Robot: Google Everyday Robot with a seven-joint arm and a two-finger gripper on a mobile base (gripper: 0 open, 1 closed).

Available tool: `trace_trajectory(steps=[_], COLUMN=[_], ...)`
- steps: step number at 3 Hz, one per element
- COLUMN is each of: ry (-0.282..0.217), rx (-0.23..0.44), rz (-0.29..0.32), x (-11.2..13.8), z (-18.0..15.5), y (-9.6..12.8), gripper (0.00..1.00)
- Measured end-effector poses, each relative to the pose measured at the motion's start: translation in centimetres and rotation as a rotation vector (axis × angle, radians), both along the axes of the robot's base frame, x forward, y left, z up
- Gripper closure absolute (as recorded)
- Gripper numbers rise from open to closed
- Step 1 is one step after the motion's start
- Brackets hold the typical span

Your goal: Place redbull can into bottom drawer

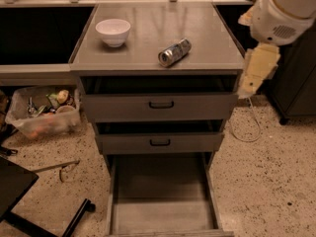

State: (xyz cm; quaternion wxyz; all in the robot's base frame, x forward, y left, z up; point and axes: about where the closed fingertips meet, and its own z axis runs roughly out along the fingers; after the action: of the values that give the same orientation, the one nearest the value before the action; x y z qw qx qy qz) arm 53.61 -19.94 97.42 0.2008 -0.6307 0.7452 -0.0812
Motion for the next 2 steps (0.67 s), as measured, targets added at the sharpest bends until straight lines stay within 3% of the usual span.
trace_trajectory(steps=[1,2], ry=[-0.065,-0.088], rx=[0.006,0.032], rz=[0.012,0.004], x=[5.9,12.1], z=[-0.3,-1.5], y=[0.8,1.2], gripper=[0.0,0.0])
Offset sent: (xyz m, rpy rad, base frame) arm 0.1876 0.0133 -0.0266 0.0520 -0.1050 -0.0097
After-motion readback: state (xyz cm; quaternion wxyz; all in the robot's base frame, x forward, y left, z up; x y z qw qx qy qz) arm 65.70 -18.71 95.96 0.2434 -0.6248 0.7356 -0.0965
